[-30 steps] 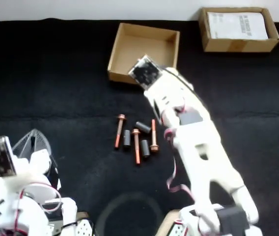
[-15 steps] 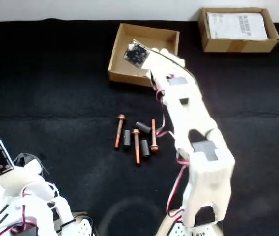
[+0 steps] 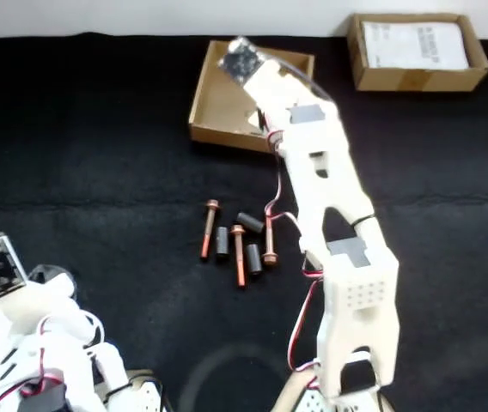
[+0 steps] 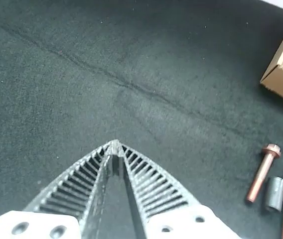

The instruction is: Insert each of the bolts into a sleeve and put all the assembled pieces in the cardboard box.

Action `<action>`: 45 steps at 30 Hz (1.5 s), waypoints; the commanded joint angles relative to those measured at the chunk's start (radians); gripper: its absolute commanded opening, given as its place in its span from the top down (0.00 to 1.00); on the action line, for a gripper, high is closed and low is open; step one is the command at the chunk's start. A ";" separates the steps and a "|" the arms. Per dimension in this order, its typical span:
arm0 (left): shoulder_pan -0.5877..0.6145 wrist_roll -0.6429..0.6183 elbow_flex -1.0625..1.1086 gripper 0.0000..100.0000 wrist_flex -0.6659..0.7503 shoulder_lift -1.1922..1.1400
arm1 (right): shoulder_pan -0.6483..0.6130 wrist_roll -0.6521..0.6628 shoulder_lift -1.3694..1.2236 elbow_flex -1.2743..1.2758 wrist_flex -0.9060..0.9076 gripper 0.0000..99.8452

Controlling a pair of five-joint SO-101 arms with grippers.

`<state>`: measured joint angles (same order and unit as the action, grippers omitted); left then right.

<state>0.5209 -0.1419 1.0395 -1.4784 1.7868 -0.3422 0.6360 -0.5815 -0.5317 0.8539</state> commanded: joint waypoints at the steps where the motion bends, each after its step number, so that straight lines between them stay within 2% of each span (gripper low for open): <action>1: 0.005 0.002 -0.001 0.99 0.025 -0.004 | -0.010 -0.117 0.082 -0.139 0.179 0.84; 6: -0.013 0.003 -0.001 0.99 0.025 -0.004 | -0.022 -0.350 0.162 -0.297 0.466 0.84; 10: -0.054 0.005 -0.001 0.99 0.023 -0.004 | -0.059 -0.476 0.211 -0.400 0.685 0.84; 14: -0.091 0.005 -0.001 0.99 0.023 -0.004 | -0.124 -0.516 0.245 -0.455 0.908 0.84; 17: -0.097 0.005 -0.001 0.99 0.023 -0.004 | -0.134 -0.516 0.292 -0.374 0.911 0.84; 21: -0.093 0.006 -0.001 0.99 0.023 -0.004 | -0.166 -0.505 0.387 -0.125 0.909 0.84; 23: -0.093 0.006 -0.001 0.99 0.023 -0.004 | -0.206 -0.443 0.433 0.005 0.909 0.84; 28: -0.091 0.006 -0.002 0.99 0.025 -0.004 | -0.274 -0.192 0.495 0.266 0.901 0.84; 35: -0.047 0.006 -0.002 0.99 0.025 -0.004 | -0.180 0.040 0.441 0.426 0.708 0.84; 40: 0.013 0.006 -0.001 0.99 0.023 -0.004 | -0.176 0.077 0.352 0.433 0.641 0.84; 45: 0.024 0.006 -0.001 0.99 0.023 -0.004 | -0.197 0.077 0.286 0.433 0.591 0.84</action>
<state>0.5301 -0.1404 1.0426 -1.4737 1.7868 -0.5309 0.6989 -0.2854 -0.0974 1.4676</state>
